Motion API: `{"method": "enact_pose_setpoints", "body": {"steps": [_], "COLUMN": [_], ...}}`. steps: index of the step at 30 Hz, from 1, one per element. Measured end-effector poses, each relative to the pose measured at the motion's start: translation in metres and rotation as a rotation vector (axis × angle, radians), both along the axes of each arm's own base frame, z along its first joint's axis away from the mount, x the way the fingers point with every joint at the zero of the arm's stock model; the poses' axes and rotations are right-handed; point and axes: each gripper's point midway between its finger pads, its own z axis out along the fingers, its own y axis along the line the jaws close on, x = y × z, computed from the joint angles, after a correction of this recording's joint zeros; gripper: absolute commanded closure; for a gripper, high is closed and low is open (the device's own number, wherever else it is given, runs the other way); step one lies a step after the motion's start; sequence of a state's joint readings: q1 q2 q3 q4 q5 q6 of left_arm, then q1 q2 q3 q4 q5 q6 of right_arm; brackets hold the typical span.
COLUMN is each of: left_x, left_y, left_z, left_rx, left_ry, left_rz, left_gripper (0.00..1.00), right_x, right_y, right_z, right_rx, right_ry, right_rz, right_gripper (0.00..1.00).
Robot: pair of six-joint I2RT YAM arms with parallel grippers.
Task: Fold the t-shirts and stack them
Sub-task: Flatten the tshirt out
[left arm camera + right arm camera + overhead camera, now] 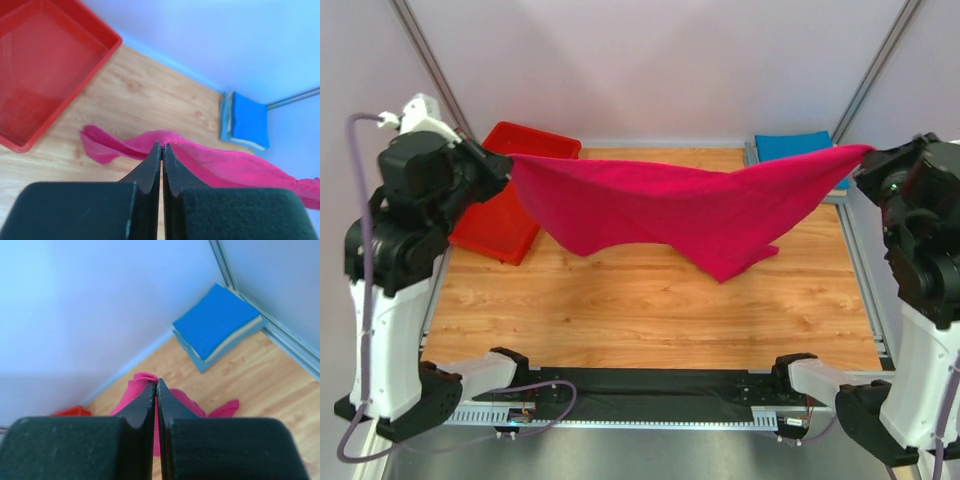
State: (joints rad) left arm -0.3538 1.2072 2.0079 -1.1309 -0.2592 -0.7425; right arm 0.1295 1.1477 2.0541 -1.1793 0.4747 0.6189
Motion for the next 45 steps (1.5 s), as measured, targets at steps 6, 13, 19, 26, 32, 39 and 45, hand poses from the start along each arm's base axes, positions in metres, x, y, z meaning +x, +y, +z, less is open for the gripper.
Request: {"method": "enact_pose_setpoints", "body": {"steps": [6,13,19,26,32,39,45], "left_x": [-0.056,-0.098,-0.081,0.002,0.105,0.155,0.105], "left_y": [0.023,0.024,0.014,-0.008,-0.017,-0.011,-0.021], "left_z": [0.05,0.103,0.119,0.085,0.031,0.02,0.091], "left_rx": [-0.085,-0.18,-0.175,-0.065,-0.01,-0.076,-0.145], "left_ry": [-0.181,-0.352,-0.369,-0.236,-0.087,-0.07,-0.269], "left_rz": [0.019,-0.051,-0.078,-0.049,0.013,0.035,-0.07], "left_gripper": [1.0,1.0,1.0,1.0,1.0,1.0,1.0], "right_x": [-0.06,-0.147,-0.146,-0.018,0.128,0.176,0.086], "right_y": [-0.004,-0.015,-0.016,0.005,0.026,-0.015,-0.085], "right_z": [0.055,0.101,0.122,0.121,0.077,0.103,0.17], "right_rx": [0.028,0.062,0.043,-0.069,-0.162,-0.184,-0.107], "right_ry": [-0.238,-0.499,-0.559,-0.417,-0.242,-0.321,-0.559], "right_rz": [0.024,0.028,0.022,0.071,0.126,0.033,-0.126], "right_gripper": [1.0,1.0,1.0,1.0,1.0,1.0,1.0]}}
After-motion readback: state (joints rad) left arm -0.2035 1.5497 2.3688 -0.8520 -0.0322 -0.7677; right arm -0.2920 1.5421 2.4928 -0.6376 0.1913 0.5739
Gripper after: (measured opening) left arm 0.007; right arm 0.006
